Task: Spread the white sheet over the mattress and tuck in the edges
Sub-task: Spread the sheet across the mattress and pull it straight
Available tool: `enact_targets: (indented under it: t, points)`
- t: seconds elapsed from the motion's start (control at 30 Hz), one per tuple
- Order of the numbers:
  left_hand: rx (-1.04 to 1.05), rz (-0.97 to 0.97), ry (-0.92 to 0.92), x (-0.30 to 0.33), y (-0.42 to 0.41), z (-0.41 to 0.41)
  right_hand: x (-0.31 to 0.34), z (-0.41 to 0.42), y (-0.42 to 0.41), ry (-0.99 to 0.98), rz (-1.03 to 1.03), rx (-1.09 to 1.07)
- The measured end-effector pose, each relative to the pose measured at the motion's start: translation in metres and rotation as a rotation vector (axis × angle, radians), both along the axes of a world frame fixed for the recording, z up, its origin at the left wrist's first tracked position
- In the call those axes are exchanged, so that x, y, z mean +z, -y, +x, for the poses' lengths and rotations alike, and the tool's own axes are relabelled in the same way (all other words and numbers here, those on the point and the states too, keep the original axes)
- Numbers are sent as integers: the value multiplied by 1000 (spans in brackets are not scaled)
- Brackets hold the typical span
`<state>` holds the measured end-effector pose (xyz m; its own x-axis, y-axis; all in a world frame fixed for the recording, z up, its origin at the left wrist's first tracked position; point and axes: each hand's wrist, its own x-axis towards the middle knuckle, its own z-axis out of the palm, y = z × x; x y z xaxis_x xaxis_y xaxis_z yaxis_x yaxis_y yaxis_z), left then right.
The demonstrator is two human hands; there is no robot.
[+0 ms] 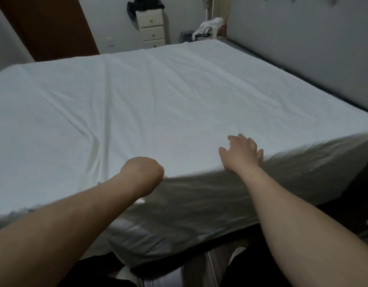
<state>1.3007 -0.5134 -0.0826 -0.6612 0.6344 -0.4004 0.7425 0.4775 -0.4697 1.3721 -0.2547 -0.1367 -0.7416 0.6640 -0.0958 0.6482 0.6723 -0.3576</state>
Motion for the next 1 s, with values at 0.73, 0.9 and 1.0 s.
enact_targets:
  t: [0.73, 0.9, 1.0]
  points:
    - [-204, 400, 678, -15, -139, 38, -33, 70, -119, -394, -503, -503]
    - [-217, 682, 562, -4, -184, 35, -31, 72, -126, -546, -476, -558]
    - [-208, 634, 468, -19, -210, 28, -34, 77, -140, -608, -465, -604]
